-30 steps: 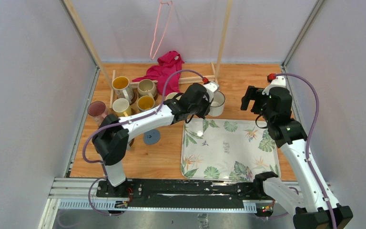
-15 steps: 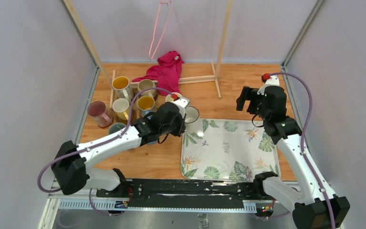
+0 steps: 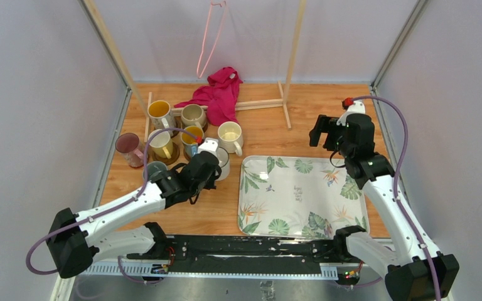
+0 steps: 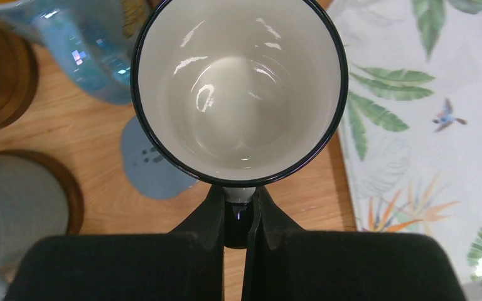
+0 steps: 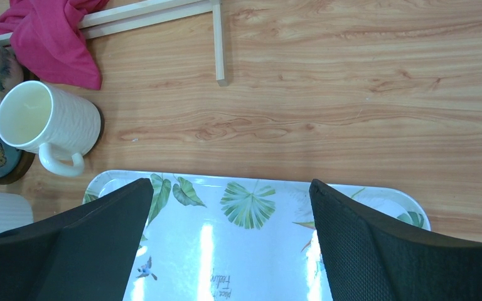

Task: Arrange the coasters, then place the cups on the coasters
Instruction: Place the cup on the coaster.

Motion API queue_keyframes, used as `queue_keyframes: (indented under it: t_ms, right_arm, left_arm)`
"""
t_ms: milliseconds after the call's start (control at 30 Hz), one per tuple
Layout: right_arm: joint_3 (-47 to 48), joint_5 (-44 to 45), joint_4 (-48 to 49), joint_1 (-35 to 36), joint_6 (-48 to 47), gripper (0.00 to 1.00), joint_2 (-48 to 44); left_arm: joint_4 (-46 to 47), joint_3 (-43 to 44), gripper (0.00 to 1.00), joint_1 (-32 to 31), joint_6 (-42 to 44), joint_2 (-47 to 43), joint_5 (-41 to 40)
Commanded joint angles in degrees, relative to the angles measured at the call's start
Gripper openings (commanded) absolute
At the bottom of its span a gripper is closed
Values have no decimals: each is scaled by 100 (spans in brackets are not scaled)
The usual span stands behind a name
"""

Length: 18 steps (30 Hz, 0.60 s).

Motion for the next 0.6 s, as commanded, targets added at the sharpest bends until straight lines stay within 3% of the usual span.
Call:
queue_keyframes:
  t_ms: [0, 567]
  right_arm:
    - [-75, -54, 127, -38, 116, 100, 23]
    - [-92, -256, 177, -40, 143, 100, 129]
  left_arm:
    - [-4, -82, 0, 36, -470, -237, -1081]
    - [-232, -436, 0, 305, -956, -305, -1333]
